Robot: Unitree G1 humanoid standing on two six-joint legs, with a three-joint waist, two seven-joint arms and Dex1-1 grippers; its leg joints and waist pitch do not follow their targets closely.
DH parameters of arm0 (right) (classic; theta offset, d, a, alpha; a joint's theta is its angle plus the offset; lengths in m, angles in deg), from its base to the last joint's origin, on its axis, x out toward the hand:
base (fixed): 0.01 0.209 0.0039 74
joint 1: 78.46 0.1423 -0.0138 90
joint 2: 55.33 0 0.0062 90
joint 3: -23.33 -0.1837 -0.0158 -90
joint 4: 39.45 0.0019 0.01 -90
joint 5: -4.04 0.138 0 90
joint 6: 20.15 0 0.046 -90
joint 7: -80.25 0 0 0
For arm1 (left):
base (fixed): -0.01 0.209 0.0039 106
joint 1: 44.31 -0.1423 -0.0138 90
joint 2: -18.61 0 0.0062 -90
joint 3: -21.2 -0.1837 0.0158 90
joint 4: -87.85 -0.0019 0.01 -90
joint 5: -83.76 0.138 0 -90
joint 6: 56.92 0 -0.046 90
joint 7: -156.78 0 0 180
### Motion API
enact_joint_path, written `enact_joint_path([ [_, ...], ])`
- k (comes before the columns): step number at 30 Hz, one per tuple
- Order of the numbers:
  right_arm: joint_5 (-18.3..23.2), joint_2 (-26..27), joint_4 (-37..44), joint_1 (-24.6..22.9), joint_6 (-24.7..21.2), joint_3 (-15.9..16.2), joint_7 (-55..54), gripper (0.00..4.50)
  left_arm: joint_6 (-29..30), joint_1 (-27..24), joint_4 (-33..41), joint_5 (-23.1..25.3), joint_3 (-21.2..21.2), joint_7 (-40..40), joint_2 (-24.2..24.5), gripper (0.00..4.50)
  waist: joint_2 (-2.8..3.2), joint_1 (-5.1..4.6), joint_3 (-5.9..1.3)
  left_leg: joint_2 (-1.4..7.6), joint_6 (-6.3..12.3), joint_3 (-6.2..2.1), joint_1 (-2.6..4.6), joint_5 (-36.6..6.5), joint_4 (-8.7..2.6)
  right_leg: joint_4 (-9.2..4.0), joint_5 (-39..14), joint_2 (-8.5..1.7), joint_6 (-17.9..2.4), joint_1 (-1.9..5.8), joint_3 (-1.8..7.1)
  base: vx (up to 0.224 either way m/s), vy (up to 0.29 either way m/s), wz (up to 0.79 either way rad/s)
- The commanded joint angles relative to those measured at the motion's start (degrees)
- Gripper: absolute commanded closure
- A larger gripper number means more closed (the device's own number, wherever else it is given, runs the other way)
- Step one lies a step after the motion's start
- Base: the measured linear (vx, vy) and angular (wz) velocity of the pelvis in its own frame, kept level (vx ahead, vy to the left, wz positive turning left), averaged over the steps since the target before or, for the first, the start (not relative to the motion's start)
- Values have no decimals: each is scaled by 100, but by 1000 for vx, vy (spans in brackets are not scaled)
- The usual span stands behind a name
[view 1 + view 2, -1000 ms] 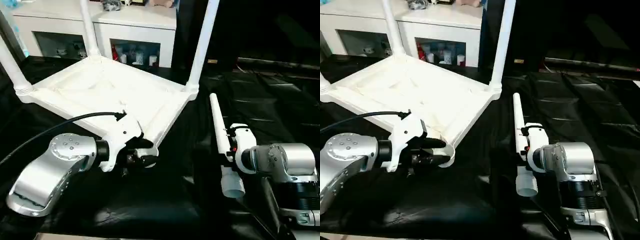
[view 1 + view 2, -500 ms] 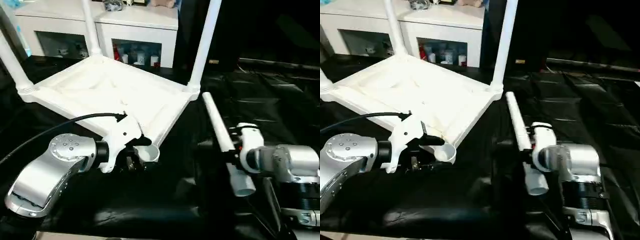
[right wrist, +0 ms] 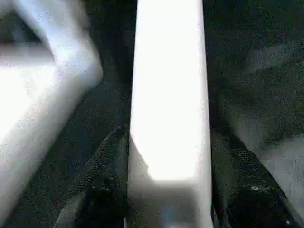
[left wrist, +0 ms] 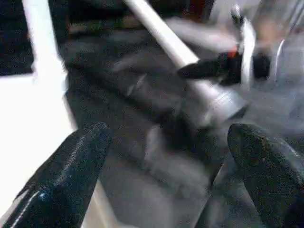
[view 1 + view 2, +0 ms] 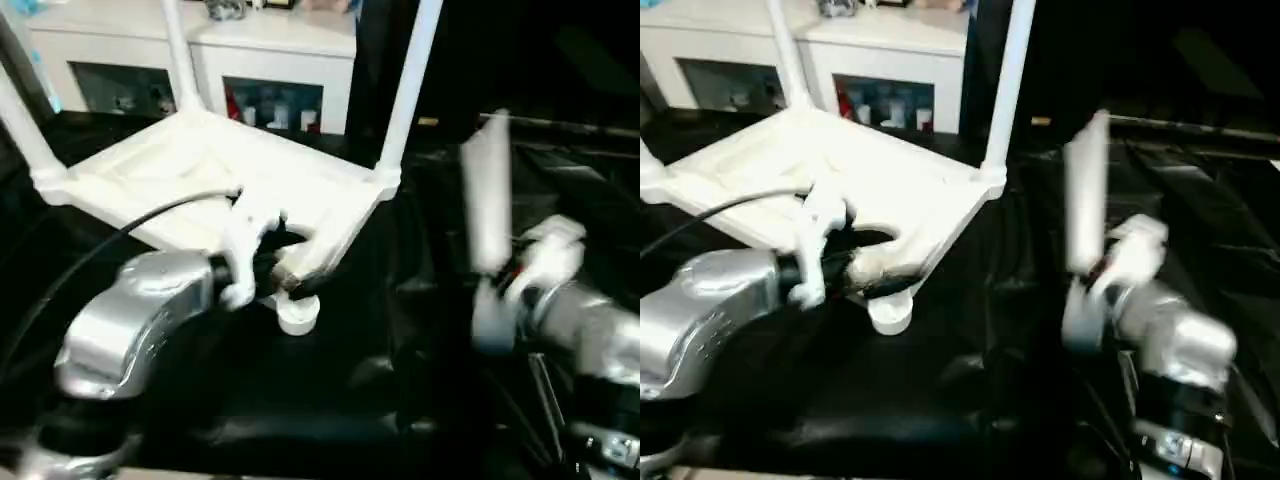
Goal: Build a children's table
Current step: Pick table leg
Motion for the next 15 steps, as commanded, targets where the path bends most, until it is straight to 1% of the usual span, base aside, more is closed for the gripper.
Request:
enact_joint_path([
  [1, 461, 54, 385, 81, 534, -223, 293, 264, 168, 225, -210, -364, 305, -293, -280, 0, 28, 1, -381, -167, -256, 131, 113, -1692, -298, -494, -1434, 29, -735, 169, 0, 0, 0, 0],
  [2, 662, 115, 528, 80, 592, -294, 480, 264, 237, 300, -306, -495, 448, -406, -466, 0, 17, 7, -378, -168, -231, 121, 105, -1657, -304, -500, -1406, 31, -732, 183, -9, 0, 0, 0],
  [3, 893, 174, 661, 81, 557, -365, 676, 264, 289, 363, -377, -585, 549, -485, -594, 0, 0, 12, -389, -164, -173, 121, 103, -1594, -301, -487, -1309, 28, -744, 198, -8, 0, 0, 0],
  [4, 1294, 249, 889, 45, 417, -414, 1020, 264, 392, 462, -462, -683, 692, -586, -776, 0, 4, 2, -387, -176, -108, 125, 88, -1568, -302, -484, -1257, 37, -761, 221, -12, 0, 0, 0],
  [5, 1554, 285, 1049, -3, 279, -406, 1250, 264, 448, 523, -498, -730, 750, -634, -862, 0, 2, -1, -390, -170, -81, 122, 91, -1555, -299, -486, -1238, 37, -768, 220, -13, 0, 0, 0],
  [6, 1672, 297, 1127, -31, 211, -392, 1363, 264, 468, 550, -512, -753, 771, -652, -897, 0, -1, -4, -391, -169, -30, 115, 82, -1506, -307, -489, -1207, 35, -779, 238, -21, 0, 0, 0],
  [7, 2029, 329, 1369, -124, 24, -303, 1669, 264, 497, 644, -543, -881, 819, -714, -982, 0, -37, -13, -385, -160, -13, 116, 68, -1462, -314, -499, -1218, 31, -776, 242, -22, 0, 0, 0],
  [8, 2029, 329, 1369, -124, 24, -303, 1669, 264, 497, 644, -543, -881, 819, -714, -982, 0, -16, 3, -388, -164, -3, 115, 85, -1456, -308, -494, -1231, 31, -789, 242, -22, 0, 0, 0],
  [9, 2280, 343, 1492, -184, -82, -238, 1820, 264, 517, 720, -577, -951, 855, -766, -1030, 0, -27, 10, -378, -154, 4, 123, 90, -1467, -312, -514, -1287, 29, -794, 222, -15, 0, 0, 0],
  [10, 2314, 343, 1511, -194, -97, -225, 1843, 264, 520, 732, -583, -962, 862, -775, -1039, 0, -9, 39, -382, -148, -20, 118, 102, -1471, -317, -515, -1366, 18, -789, 216, -16, 0, 0, 0],
  [11, 2483, 343, 1600, -241, -172, -160, 1956, 264, 534, 793, -614, -1016, 899, -815, -1081, 0, -38, 27, -377, -150, -24, 121, 88, -1481, -321, -522, -1398, 22, -782, 220, -18, 0, 0, 0],
  [13, 2933, 326, 1869, -381, -382, 85, 2250, 264, 607, 975, -688, -1100, 986, -939, -1155, 0, -16, 64, -369, -143, -55, 117, 105, -1544, -327, -541, -1545, 10, -727, 210, -16, 0, 0, 0],
  [14, 3064, 283, 1980, -444, -489, 221, 2400, 264, 656, 1078, -717, -1203, 1091, -1035, -1257, 0, -85, 62, -372, -135, -46, 116, 91, -1534, -331, -546, -1566, 6, -709, 221, -21, 0, 0, 0],
  [15, 3142, 240, 2060, -491, -570, 335, 2525, 264, 690, 1169, -739, -1306, 1188, -1108, -1349, 0, -65, 93, -376, -135, -63, 110, 91, -1477, -333, -537, -1575, -10, -702, 225, -21, 0, 0, 0],
])
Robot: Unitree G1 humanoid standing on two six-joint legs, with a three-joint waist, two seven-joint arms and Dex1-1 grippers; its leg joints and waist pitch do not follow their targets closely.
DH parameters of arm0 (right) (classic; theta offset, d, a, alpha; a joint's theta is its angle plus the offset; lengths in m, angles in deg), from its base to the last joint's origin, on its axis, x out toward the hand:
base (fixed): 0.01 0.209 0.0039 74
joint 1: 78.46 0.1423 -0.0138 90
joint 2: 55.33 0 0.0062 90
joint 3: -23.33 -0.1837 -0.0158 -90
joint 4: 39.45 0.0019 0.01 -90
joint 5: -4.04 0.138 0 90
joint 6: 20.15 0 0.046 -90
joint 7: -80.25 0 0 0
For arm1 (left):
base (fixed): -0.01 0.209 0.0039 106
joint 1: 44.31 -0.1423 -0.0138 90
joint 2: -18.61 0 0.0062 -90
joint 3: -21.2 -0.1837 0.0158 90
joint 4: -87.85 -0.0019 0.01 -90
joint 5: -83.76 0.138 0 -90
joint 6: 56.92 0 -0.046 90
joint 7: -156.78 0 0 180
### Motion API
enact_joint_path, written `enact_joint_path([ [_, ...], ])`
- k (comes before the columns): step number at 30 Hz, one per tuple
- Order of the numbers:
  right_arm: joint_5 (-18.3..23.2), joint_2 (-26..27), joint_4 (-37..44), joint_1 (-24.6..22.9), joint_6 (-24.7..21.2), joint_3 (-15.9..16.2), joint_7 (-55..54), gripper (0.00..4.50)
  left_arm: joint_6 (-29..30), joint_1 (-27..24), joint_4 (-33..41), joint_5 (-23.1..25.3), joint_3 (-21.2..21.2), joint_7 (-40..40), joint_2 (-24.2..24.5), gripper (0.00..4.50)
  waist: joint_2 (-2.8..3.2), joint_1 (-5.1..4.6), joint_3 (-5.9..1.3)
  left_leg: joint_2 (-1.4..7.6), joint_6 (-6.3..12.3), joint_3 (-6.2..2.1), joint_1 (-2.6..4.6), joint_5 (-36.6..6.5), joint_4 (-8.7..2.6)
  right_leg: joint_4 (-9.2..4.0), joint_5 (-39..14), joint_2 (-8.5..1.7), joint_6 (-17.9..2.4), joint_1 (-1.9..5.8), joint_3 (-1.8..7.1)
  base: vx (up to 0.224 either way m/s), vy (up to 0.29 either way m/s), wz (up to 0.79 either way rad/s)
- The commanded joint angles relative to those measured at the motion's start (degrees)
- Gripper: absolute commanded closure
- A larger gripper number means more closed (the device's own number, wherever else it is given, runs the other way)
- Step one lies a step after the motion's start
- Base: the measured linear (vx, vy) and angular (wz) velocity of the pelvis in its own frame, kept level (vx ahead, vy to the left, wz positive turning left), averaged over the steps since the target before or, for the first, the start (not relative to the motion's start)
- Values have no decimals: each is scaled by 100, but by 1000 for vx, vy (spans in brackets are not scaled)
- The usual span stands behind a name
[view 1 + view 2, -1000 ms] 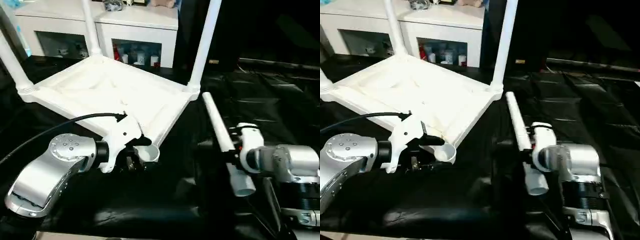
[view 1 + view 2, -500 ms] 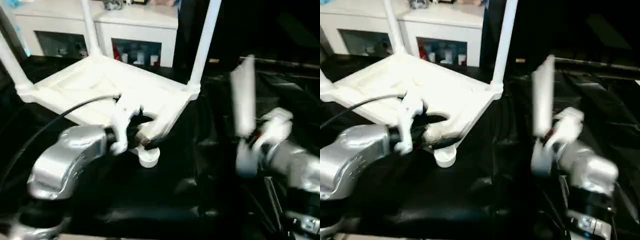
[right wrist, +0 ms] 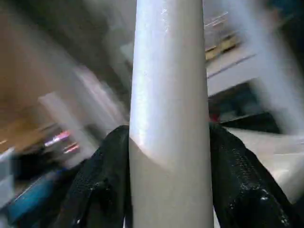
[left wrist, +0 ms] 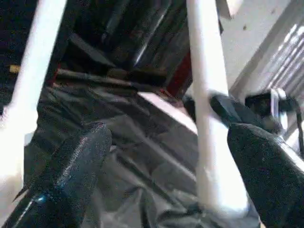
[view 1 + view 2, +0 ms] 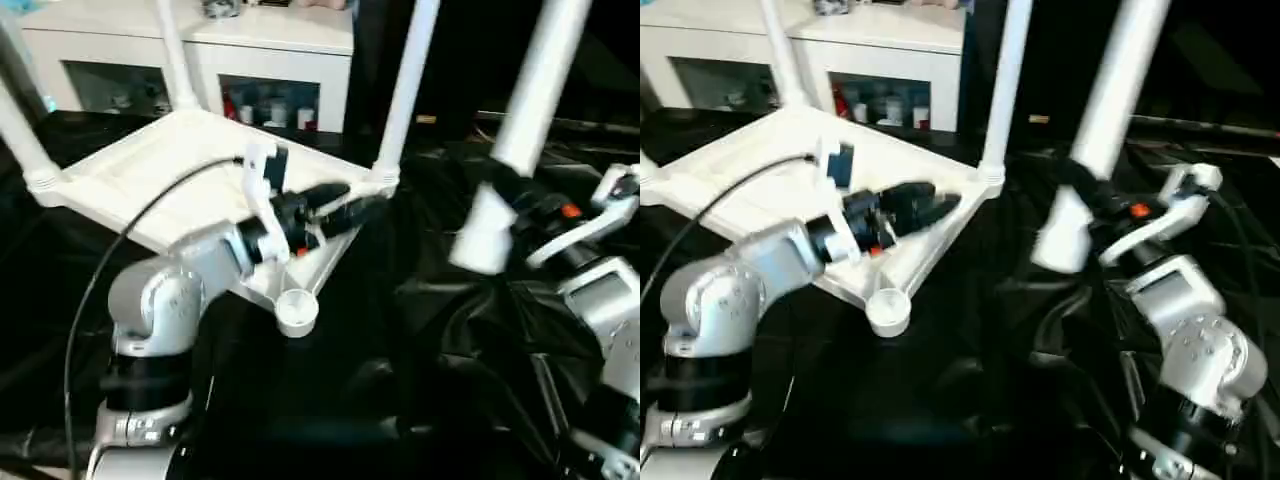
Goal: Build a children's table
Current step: Pick table leg
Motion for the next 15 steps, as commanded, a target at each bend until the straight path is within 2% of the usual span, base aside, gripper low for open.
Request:
enact_joint_path([
  [1, 350, -122, 338, -38, -240, 268, 332, 264, 129, 255, -43, -291, 198, -197, -186, 0, -74, 42, -368, -131, -79, 112, 99, -1481, -326, -507, -1576, -7, -706, 217, -9, 0, 0, 0],
  [5, 247, -191, 425, -117, -274, 641, 526, 264, 187, 391, -45, -515, 294, -254, -292, 0, -89, 104, -364, -129, -128, 112, 90, -1436, -342, -529, -1698, -27, -624, 209, -8, 0, 0, 0],
  [6, 206, -210, 419, -125, -257, 749, 547, 264, 201, 421, -68, -578, 320, -297, -332, 0, -111, 115, -359, -126, -138, 117, 95, -1433, -345, -541, -1701, -25, -596, 198, -6, 0, 0, 0],
  [7, 206, -210, 419, -125, -257, 749, 547, 264, 201, 421, -68, -578, 320, -297, -332, 0, -99, 128, -365, -126, -156, 113, 91, -1379, -347, -527, -1641, -28, -589, 208, -4, 0, 0, 0],
  [8, -237, -375, 326, -149, -30, 1205, 560, 264, 198, 454, -106, -584, 290, -359, -377, 0, -129, 128, -367, -120, -156, 118, 84, -1361, -346, -531, -1613, -31, -581, 207, -3, 0, 0, 0],
  [9, -237, -375, 326, -149, -30, 1205, 560, 264, 198, 454, -106, -584, 290, -359, -377, 0, -133, 139, -360, -123, -193, 114, 79, -1295, -350, -530, -1595, -29, -547, 219, -5, 0, 0, 0],
  [10, -810, -580, 224, -153, 316, 1777, 505, 264, 216, 460, -127, -593, 290, -443, -436, 0, -139, 137, -362, -117, -218, 114, 80, -1289, -350, -531, -1573, -34, -523, 215, 0, 0, 0, 0],
  [11, -903, -612, 207, -152, 377, 1868, 487, 264, 223, 461, -128, -599, 297, -464, -450, 0, -131, 143, -363, -111, -248, 106, 75, -1280, -354, -525, -1565, -44, -509, 222, -3, 0, 0, 0],
  [13, -1439, -726, 98, -95, 779, 2417, 518, 264, 291, 412, -133, -652, 277, -511, -450, 0, -142, 128, -364, -115, -297, 106, 73, -1304, -347, -523, -1502, -40, -503, 217, -3, 0, 0, 0],
  [15, -1620, -713, 30, -53, 899, 2590, 461, 264, 292, 389, -149, -638, 257, -534, -431, 0, -157, 120, -373, -120, -244, 111, 80, -1262, -339, -505, -1329, -25, -530, 221, 3, 0, 0, 0],
])
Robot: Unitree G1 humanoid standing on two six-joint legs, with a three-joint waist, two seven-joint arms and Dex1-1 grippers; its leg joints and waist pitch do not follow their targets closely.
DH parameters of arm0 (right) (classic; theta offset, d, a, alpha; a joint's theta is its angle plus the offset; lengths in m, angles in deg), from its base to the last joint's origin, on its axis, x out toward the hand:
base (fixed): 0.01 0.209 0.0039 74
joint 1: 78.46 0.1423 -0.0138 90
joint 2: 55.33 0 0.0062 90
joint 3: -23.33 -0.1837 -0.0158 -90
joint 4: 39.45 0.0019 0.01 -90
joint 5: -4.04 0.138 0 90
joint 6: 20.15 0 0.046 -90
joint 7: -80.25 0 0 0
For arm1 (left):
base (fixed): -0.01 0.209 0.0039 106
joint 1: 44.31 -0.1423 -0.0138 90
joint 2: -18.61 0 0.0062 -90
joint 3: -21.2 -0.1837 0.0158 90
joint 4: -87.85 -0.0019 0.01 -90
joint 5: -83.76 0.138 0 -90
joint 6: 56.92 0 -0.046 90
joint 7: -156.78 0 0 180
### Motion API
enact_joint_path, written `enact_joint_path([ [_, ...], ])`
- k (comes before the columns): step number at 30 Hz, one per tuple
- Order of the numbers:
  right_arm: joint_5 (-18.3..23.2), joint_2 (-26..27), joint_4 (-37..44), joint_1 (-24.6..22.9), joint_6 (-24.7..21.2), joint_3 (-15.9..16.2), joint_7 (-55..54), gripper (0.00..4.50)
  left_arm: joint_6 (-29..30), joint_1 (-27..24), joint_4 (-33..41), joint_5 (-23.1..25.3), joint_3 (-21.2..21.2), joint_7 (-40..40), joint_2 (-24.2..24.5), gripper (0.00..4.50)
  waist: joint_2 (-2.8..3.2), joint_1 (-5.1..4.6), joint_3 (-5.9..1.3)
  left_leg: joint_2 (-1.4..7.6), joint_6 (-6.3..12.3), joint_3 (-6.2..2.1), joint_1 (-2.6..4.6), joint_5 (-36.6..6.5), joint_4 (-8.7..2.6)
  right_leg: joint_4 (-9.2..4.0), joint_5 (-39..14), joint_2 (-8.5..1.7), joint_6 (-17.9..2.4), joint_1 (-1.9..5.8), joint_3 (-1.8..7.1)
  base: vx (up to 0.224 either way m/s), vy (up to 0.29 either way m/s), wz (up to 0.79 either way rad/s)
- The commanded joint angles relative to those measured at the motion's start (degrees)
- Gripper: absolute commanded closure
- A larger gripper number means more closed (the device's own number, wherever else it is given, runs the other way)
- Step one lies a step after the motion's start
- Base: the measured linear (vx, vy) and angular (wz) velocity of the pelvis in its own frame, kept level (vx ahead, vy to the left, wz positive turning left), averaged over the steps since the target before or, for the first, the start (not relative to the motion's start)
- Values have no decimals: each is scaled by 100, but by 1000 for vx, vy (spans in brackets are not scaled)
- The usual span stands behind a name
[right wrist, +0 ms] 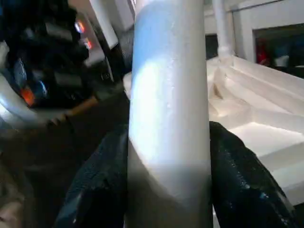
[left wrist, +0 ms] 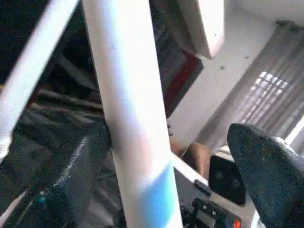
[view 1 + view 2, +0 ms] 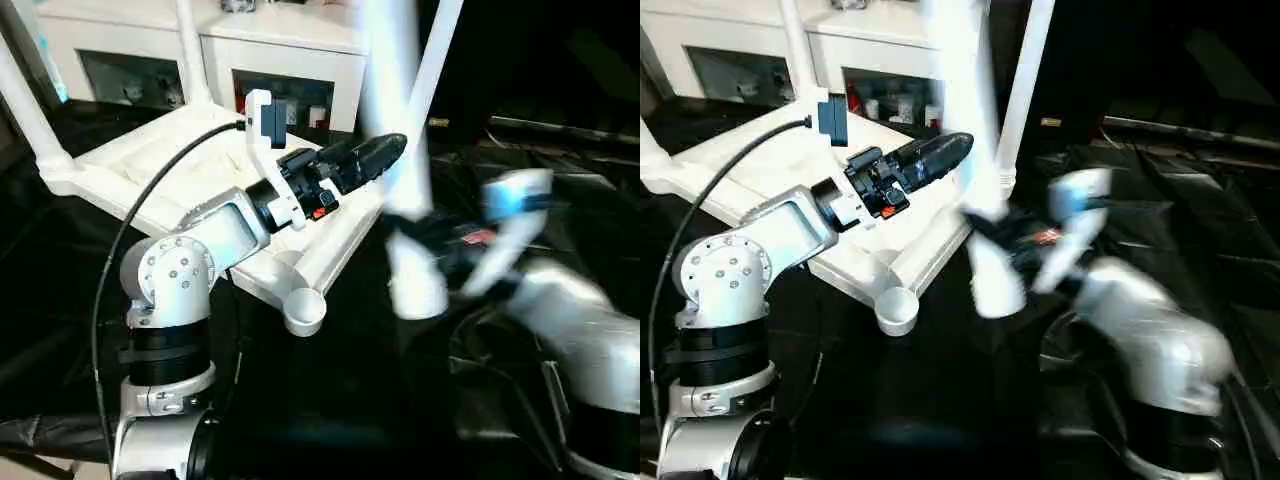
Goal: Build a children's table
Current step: Pick table leg
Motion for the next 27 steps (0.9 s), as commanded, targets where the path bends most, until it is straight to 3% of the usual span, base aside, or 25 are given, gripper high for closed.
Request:
enact_joint_path([
  [1, -472, -11, -147, 139, 369, 363, -124, 264, 71, 25, -25, -55, -101, -79, -1, 0, -29, 9, -390, -127, -222, 113, 97, -1201, -330, -437, -1206, -16, -576, 218, 3, 0, 0, 0],
  [4, -854, 96, -311, 242, 763, 605, -368, 264, 18, 11, -108, 61, -113, -194, 50, 0, -30, 7, -398, -127, -192, 117, 102, -1056, -317, -396, -871, -4, -686, 228, 5, 0, 0, 0],
  [9, -1077, 188, -441, 315, 975, 725, -665, 264, -54, -16, -141, 204, -143, -292, 103, 0, -14, -6, -394, -124, -164, 121, 114, -1089, -316, -386, -791, 1, -738, 227, 8, 0, 0, 0],
  [10, -1405, 146, -542, 340, 1219, 940, -788, 264, -49, -6, -146, 195, -77, -420, 80, 0, -1, -6, -395, -124, -199, 118, 111, -1083, -314, -379, -743, 2, -742, 231, 8, 0, 0, 0],
  [11, -1695, 107, -634, 363, 1424, 1127, -884, 264, -48, 3, -157, 193, -47, -514, 70, 0, 50, 11, -401, -116, -254, 104, 110, -1064, -316, -363, -711, -15, -743, 233, 5, 0, 0, 0],
  [12, -1916, 92, -720, 380, 1577, 1278, -956, 264, -64, 11, -176, 209, -49, -586, 75, 0, 24, -17, -396, -127, -279, 110, 108, -1100, -312, -377, -704, -1, -723, 237, 3, 0, 0, 0],
  [13, -2146, 111, -818, 401, 1739, 1432, -1052, 264, -90, 16, -211, 239, -61, -660, 67, 0, 46, -14, -395, -138, -276, 116, 119, -1140, -310, -378, -730, 5, -706, 240, 10, 0, 0, 0],
  [16, -2493, 184, -968, 455, 1933, 1680, -1288, 264, -158, 77, -377, 328, -56, -793, 5, 0, 43, -30, -399, -145, -295, 110, 118, -1175, -304, -378, -686, 18, -696, 240, 8, 0, 0, 0],
  [18, -2732, 308, -966, 494, 1977, 1958, -1521, 264, -331, 233, -761, 514, 39, -1036, -80, 18, 116, -35, -404, -151, -318, 97, 128, -1218, -303, -371, -640, 22, -693, 234, 9, 0, 0, 0],
  [19, -2814, 311, -960, 497, 1998, 2046, -1565, 264, -380, 277, -860, 548, 76, -1107, -91, 35, 81, -45, -408, -152, -313, 93, 124, -1266, -308, -378, -628, 26, -683, 251, 4, 0, 0, 0],
  [20, -2870, 328, -964, 497, 2023, 2097, -1613, 264, -433, 317, -938, 551, 133, -1164, -106, 35, 116, -33, -410, -152, -329, 88, 126, -1269, -306, -372, -607, 21, -683, 252, 7, 0, 0, 0],
  [27, -3199, 582, -1137, 430, 2316, 2252, -1923, 264, -740, 478, -1267, 541, 392, -1507, -155, 86, 121, -47, -409, -145, -295, 81, 133, -1345, -307, -354, -416, 22, -797, 252, 2, 0, 0, 0],
])
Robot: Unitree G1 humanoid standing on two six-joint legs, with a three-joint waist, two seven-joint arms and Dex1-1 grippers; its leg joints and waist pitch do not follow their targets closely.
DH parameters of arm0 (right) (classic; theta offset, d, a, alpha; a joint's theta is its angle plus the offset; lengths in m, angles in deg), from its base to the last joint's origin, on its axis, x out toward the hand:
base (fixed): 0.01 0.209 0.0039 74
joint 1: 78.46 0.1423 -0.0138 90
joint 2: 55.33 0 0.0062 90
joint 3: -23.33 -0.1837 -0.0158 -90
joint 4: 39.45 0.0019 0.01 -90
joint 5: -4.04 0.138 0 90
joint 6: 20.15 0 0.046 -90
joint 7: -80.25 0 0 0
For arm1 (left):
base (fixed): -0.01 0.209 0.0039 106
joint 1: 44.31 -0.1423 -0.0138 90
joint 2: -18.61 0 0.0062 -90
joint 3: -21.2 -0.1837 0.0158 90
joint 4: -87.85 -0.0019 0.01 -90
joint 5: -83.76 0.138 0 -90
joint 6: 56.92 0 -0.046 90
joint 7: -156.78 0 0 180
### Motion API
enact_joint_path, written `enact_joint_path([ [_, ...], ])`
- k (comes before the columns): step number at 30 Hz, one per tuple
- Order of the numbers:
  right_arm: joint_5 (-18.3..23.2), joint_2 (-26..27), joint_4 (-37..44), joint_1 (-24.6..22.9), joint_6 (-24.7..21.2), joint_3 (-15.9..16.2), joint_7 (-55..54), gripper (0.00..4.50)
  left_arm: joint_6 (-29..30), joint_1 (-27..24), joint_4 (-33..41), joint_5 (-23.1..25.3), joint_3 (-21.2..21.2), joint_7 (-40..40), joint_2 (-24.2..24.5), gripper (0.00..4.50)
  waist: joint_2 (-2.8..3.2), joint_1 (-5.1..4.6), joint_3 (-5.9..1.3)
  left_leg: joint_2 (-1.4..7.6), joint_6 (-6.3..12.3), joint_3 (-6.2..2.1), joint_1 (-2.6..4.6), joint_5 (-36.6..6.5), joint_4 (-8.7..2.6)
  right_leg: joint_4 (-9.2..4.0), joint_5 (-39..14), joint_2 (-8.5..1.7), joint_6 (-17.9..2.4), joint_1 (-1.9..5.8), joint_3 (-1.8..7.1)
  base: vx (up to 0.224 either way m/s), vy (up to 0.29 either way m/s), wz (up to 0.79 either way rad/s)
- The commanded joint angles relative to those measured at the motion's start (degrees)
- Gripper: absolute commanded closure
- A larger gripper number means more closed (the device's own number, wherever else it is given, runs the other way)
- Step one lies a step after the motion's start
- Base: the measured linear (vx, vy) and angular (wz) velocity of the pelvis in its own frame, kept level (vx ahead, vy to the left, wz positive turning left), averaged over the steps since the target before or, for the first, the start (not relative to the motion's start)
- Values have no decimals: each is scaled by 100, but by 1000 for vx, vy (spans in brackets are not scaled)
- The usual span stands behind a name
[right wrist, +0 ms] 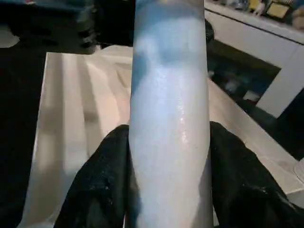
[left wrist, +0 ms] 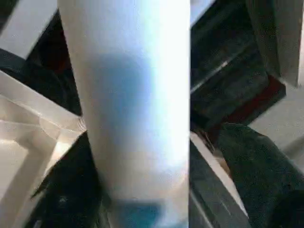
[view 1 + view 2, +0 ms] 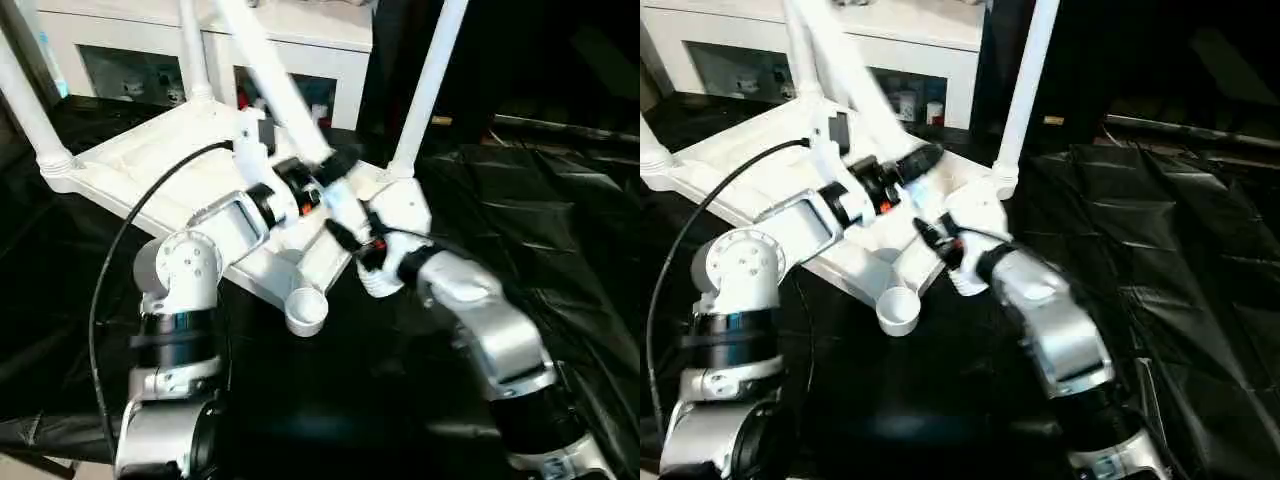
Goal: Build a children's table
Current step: Pick table leg
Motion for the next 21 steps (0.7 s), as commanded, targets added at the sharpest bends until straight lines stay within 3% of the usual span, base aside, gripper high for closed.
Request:
enact_joint_path([
  [1, -96, 0, -53, -8, 100, 3, -98, 264, -57, 117, -71, 54, 7, -94, -24, 97, 104, -25, -421, -142, -287, 91, 160, -1358, -318, -349, -409, 22, -789, 259, 6, 0, 0, 0],
  [4, -122, 56, -130, 33, 91, -81, -267, 264, -64, 131, -76, 57, 40, -150, -21, 129, 110, -21, -422, -139, -278, 91, 168, -1352, -316, -340, -351, 20, -811, 257, 7, 0, 0, 0],
  [5, -120, 66, -149, 45, 88, -103, -291, 264, -66, 133, -78, 58, 38, -157, -18, 128, 77, -23, -423, -141, -267, 96, 163, -1348, -313, -343, -344, 22, -813, 259, 7, 0, 0, 0],
  [6, -109, 97, -207, 80, 83, -157, -351, 264, -71, 135, -77, 63, 25, -164, -6, 144, 94, -17, -417, -143, -269, 94, 163, -1378, -320, -344, -406, 17, -810, 259, 5, 0, 0, 0],
  [7, -135, 123, -245, 94, 109, -169, -362, 264, -88, 134, -84, 58, 17, -183, -2, 160, 75, -16, -419, -143, -262, 97, 163, -1369, -316, -341, -439, 15, -801, 258, 7, 0, 0, 0],
  [14, -193, 199, -348, 89, 202, -73, -308, 264, -88, -12, 85, -3, -52, -223, -59, 214, 30, -11, -416, -140, -221, 104, 148, -1289, -315, -342, -429, 6, -772, 262, 8, 0, 0, 0],
  [21, -213, 216, -369, 60, 252, 9, -222, 264, 4, -147, 258, -80, -206, -116, -17, 258, 43, 3, -412, -137, -201, 109, 155, -1288, -313, -343, -470, 5, -764, 252, 13, 0, 0, 0],
])
